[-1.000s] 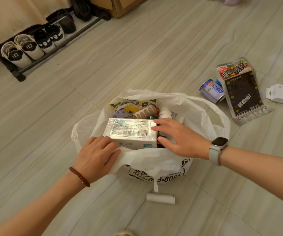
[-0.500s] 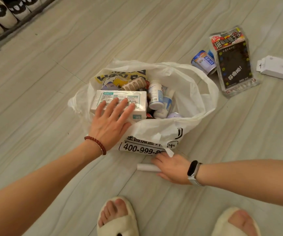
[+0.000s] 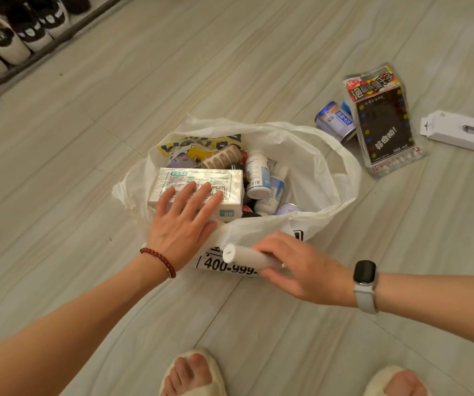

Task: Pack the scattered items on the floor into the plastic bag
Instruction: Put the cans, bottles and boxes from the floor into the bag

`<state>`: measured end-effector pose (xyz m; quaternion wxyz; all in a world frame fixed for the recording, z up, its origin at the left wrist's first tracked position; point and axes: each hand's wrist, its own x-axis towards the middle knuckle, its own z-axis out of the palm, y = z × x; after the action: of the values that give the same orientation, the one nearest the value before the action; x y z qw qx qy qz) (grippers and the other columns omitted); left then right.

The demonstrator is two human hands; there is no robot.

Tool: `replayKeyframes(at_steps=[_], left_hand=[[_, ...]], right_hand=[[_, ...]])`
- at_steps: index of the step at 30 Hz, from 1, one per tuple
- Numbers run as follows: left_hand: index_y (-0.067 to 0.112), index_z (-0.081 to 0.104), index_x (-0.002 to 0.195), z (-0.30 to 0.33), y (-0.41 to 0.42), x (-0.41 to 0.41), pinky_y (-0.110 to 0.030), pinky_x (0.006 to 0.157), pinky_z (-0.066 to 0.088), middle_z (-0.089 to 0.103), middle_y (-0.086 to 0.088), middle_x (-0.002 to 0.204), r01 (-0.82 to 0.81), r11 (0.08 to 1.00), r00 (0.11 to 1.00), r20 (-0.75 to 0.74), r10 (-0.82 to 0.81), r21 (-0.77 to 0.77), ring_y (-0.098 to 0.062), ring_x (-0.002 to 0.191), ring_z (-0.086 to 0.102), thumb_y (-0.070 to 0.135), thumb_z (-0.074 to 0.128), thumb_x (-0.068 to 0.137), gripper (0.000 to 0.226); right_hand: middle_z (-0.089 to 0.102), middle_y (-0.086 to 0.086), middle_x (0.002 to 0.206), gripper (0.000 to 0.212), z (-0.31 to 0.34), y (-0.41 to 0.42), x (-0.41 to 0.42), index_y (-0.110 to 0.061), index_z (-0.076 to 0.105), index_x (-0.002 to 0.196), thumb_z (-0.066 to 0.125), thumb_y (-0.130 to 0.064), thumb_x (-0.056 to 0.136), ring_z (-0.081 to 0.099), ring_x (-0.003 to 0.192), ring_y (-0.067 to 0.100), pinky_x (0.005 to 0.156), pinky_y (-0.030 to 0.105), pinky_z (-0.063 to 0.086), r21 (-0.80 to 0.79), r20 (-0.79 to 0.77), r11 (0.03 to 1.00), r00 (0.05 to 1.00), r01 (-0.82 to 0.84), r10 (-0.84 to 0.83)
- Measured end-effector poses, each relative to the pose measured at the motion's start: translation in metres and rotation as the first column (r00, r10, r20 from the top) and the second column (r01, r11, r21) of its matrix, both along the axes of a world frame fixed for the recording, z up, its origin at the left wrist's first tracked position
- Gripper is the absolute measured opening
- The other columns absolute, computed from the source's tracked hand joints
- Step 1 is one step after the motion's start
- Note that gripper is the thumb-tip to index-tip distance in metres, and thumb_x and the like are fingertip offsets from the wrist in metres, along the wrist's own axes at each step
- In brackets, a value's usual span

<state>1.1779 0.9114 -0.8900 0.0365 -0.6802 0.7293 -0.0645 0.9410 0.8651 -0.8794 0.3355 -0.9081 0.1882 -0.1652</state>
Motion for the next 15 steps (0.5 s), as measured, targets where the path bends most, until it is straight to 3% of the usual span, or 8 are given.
replayKeyframes(at_steps=[4,6,9,12,15], left_hand=[[0.022,0.039,0.132,0.003,-0.001,-0.001,-0.046,0.103,0.024,0.054,-0.007,0.133,-0.026,0.999,0.999,-0.018,0.026,0.04,-0.032,0.122,0.049,0.041,0.029,0.093,0.044],[0.023,0.04,0.13,0.006,-0.001,-0.003,-0.045,0.103,0.023,0.055,-0.006,0.131,-0.045,0.997,0.998,-0.041,0.048,0.066,-0.031,0.121,0.05,0.043,0.019,0.095,0.046],[0.025,0.046,0.123,0.014,-0.002,-0.005,-0.044,0.1,0.025,0.059,-0.007,0.126,-0.064,0.994,0.993,-0.098,0.073,0.087,-0.032,0.117,0.053,0.044,0.013,0.095,0.048],[0.023,0.056,0.109,0.021,-0.011,-0.009,-0.044,0.1,0.025,0.063,-0.007,0.116,-0.059,0.997,0.985,-0.159,0.066,0.052,-0.03,0.112,0.055,0.041,0.021,0.094,0.042],[0.018,0.063,0.096,0.028,-0.034,-0.017,-0.045,0.099,0.028,0.065,-0.008,0.111,-0.085,0.996,0.969,-0.236,0.077,-0.025,-0.029,0.108,0.056,0.037,0.034,0.088,0.036]], right_hand=[[0.057,0.009,0.099,0.037,0.007,-0.041,0.021,-0.005,0.054,0.113,0.049,-0.031,0.087,0.043,0.082,0.007,0.075,0.012,0.035,-0.009,-0.05,0.957,0.956,0.29,-0.291],[0.054,0.012,0.108,0.035,0.004,-0.063,0.028,-0.005,0.051,0.119,0.049,-0.026,0.09,0.052,0.092,0.022,0.079,0.026,0.04,-0.047,-0.193,0.914,0.895,0.402,-0.403],[0.05,0.013,0.117,0.033,0.0,-0.081,0.029,-0.008,0.047,0.124,0.043,-0.017,0.092,0.049,0.103,0.029,0.084,0.038,0.044,-0.173,-0.402,0.918,0.826,0.356,-0.396],[0.056,0.013,0.119,0.039,0.003,-0.086,0.022,-0.007,0.049,0.125,0.039,-0.02,0.089,0.051,0.109,0.03,0.091,0.041,0.046,-0.248,-0.316,0.929,0.884,0.274,-0.344],[0.062,0.012,0.107,0.036,0.02,-0.096,0.007,-0.007,0.058,0.113,0.04,-0.017,0.083,0.057,0.097,0.025,0.084,0.033,0.05,-0.298,-0.044,0.906,0.944,0.299,-0.326]])
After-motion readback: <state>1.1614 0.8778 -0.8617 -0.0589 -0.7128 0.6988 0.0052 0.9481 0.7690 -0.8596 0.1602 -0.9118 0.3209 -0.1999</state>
